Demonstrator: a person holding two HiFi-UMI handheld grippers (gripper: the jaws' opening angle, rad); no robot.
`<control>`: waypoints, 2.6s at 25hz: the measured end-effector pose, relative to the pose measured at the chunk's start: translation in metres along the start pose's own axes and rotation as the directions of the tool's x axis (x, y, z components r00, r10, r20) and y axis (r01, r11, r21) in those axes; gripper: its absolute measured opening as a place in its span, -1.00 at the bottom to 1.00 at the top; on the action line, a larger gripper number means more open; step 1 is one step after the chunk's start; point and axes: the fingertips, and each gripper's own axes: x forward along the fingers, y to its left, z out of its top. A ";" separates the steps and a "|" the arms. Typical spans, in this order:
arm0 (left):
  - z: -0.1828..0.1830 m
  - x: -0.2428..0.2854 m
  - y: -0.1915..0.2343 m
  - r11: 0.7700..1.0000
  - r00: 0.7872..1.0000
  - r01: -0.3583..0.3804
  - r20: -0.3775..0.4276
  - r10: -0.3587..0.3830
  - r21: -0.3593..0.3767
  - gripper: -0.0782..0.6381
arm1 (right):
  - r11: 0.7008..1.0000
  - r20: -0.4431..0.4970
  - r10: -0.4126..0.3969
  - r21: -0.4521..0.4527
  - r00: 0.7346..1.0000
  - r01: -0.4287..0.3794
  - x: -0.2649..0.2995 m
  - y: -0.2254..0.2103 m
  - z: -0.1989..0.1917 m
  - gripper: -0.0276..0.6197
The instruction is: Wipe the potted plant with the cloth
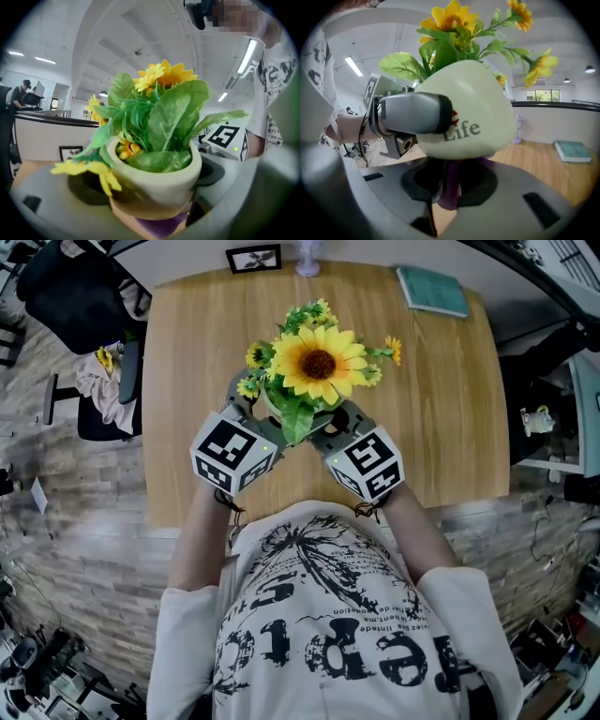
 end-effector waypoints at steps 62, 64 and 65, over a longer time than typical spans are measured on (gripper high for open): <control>-0.117 0.056 -0.023 0.994 0.987 0.104 -0.127 -0.097 0.045 0.69 | 0.887 0.052 -0.456 0.113 0.888 0.448 -0.111 -0.180 -0.049 -0.68; -0.133 0.062 -0.021 0.992 0.983 0.123 -0.143 -0.116 0.042 0.69 | 0.883 0.062 -0.469 0.066 0.881 0.465 -0.107 -0.184 -0.047 -0.68; -0.143 0.066 -0.020 0.990 0.979 0.131 -0.162 -0.123 0.042 0.69 | 0.881 0.065 -0.473 0.046 0.879 0.471 -0.104 -0.186 -0.049 -0.68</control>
